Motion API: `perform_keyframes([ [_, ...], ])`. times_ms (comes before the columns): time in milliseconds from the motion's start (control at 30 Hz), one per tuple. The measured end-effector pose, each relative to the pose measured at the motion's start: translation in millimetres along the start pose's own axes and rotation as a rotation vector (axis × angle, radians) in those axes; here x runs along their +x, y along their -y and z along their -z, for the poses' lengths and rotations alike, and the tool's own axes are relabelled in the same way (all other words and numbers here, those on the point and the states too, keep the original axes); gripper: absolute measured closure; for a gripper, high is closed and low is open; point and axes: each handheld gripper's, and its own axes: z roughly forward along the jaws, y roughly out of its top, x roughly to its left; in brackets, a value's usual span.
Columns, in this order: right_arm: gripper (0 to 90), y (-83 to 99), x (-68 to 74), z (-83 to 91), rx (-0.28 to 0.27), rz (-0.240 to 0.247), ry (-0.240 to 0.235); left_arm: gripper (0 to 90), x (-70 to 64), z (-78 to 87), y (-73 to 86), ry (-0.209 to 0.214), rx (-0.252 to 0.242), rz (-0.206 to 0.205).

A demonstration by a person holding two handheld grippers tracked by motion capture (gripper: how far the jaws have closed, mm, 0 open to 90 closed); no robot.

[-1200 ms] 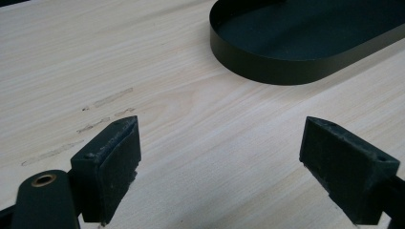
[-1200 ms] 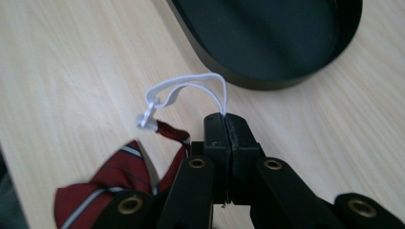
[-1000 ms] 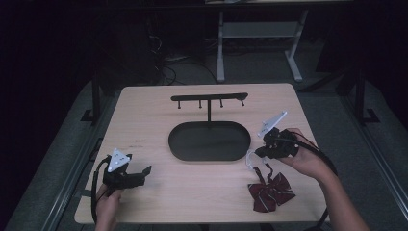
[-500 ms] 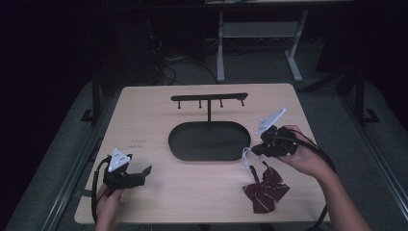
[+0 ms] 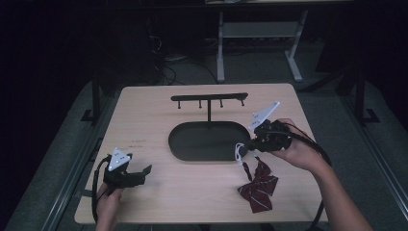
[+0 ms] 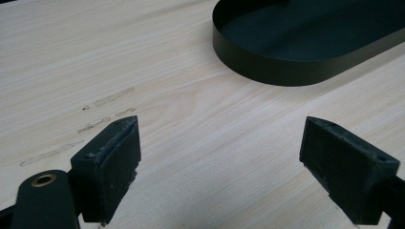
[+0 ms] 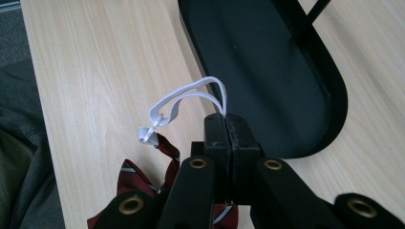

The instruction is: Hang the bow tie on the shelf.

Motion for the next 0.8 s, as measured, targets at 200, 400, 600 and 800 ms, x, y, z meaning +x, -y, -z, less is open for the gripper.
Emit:
perform_keyframes([
  [200,88.4,-11.3,0.3,1.9,-0.006,0.01,0.0,13.6,1.9,0.4,-0.7,-0.001,0.002,-0.001],
  [400,88.4,-21.3,-1.0,5.0,-0.002,0.022,0.009,13.6,1.7,0.6,-0.5,0.002,0.001,-0.004],
  [600,88.4,-32.0,-6.0,7.7,-0.008,0.02,0.012,13.6,2.0,1.2,-0.5,0.002,-0.006,0.003],
  [800,88.4,-42.8,-8.5,4.4,-0.003,0.035,0.007,13.6,2.0,1.7,-0.6,0.001,-0.008,0.004],
])
